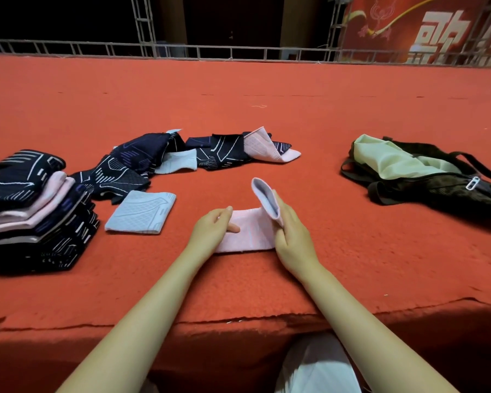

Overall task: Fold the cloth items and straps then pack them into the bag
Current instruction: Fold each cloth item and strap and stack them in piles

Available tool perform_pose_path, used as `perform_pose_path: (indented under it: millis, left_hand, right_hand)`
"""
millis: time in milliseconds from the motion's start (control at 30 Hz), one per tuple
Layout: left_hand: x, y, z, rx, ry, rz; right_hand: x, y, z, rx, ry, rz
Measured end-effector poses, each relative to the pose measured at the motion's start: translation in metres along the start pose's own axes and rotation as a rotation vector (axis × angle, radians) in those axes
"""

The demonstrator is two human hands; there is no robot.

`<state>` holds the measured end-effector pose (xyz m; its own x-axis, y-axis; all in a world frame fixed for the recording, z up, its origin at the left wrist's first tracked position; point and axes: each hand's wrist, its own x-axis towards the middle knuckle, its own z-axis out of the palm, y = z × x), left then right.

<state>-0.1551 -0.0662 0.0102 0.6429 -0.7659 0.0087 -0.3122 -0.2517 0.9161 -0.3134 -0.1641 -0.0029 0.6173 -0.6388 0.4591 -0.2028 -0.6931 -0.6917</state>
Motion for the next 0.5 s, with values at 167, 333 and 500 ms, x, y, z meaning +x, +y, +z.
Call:
perform_pose_path:
  millis: [167, 333, 500]
  left_hand:
    - [0.009, 0.014, 0.002, 0.016, -0.046, -0.049]
    - [0.008, 0.012, 0.009, 0.1, -0.063, 0.003]
    - [0.011, 0.013, 0.014, 0.047, 0.031, 0.047]
  right_hand:
    - [0.0, 0.002, 0.006, -0.354, -0.28, -0.075]
    - [0.002, 0.004, 0.005, -0.344, -0.343, -0.026]
    - [0.003, 0.006, 0.007, -0.276, -0.245, 0.049]
